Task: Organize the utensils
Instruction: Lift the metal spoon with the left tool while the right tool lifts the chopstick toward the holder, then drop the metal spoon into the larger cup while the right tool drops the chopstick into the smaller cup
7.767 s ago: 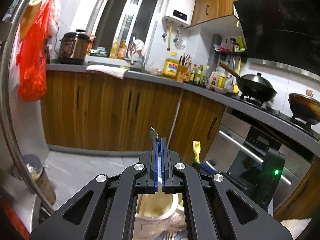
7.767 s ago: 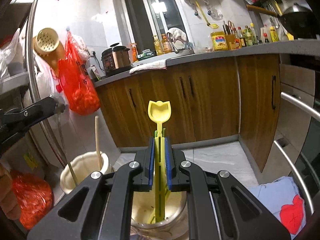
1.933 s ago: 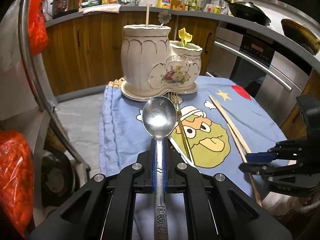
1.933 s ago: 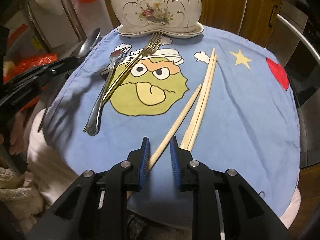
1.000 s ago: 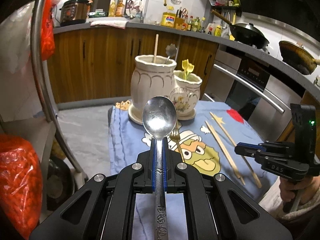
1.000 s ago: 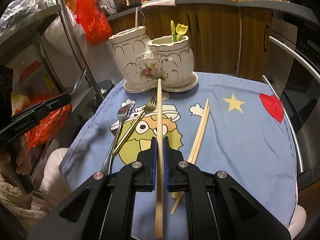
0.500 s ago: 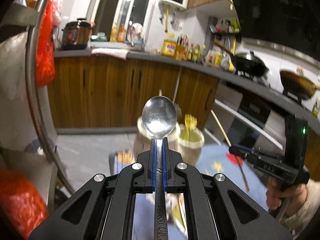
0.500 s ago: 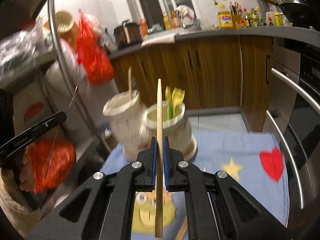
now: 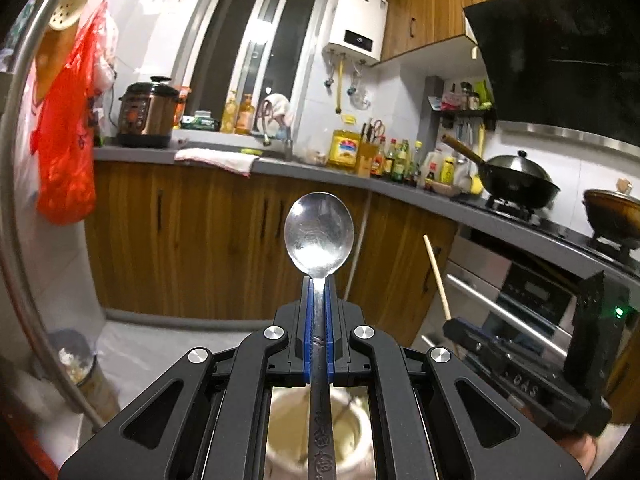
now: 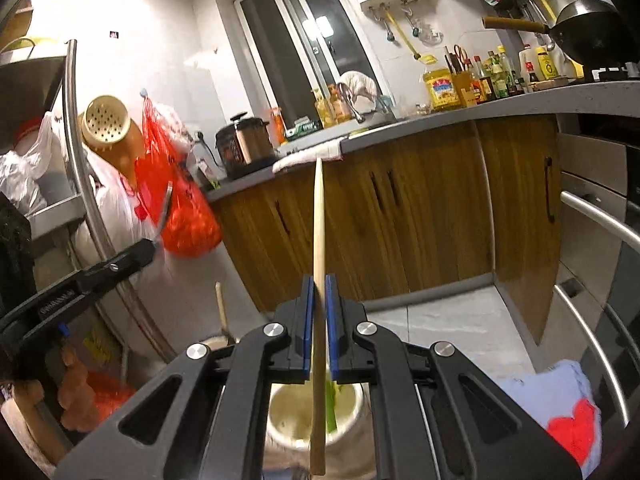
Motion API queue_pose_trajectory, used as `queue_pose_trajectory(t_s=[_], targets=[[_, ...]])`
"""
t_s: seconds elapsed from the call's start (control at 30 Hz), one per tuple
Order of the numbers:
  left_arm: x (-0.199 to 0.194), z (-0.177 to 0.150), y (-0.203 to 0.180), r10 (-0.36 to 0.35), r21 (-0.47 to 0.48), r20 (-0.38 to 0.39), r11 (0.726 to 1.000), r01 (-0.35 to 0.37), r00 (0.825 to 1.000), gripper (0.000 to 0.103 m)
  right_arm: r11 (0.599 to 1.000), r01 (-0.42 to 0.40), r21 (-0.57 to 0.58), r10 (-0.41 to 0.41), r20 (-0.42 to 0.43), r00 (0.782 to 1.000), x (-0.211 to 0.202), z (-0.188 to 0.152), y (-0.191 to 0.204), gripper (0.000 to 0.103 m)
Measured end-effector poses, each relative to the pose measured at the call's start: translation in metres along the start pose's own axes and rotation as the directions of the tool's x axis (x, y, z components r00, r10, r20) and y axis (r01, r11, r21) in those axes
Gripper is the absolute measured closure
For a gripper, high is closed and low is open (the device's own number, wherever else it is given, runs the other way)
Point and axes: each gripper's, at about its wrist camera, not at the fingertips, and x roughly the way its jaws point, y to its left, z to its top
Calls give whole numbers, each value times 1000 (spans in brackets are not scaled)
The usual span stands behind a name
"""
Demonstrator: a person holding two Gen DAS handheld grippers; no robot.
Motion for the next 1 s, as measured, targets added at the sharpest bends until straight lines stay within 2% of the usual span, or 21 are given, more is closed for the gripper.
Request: queue_pose_trajectory(t_s=[0.23, 0.4, 0.6, 0.8, 1.0], targets=[[31, -19, 5, 67, 21, 34, 997, -68, 997, 97, 1000, 9, 9, -9, 18, 1000, 27, -11, 0, 97], [36, -22, 9, 69, -2, 49, 998, -69, 996, 97, 1000, 15, -9, -15, 29, 999, 35, -18, 4, 97], [39, -28, 13, 62, 4, 25, 998, -62, 998, 97, 999, 39, -22, -38, 26, 999, 46, -26, 8, 97], [25, -34, 15, 44, 6, 26, 999, -44, 999, 97, 997, 43, -67, -41, 22, 999, 37, -41, 12, 97], [7, -46, 12, 18, 15, -25, 1000, -18, 1000, 97, 996, 42, -73, -42, 1, 999, 19, -50, 9, 97]])
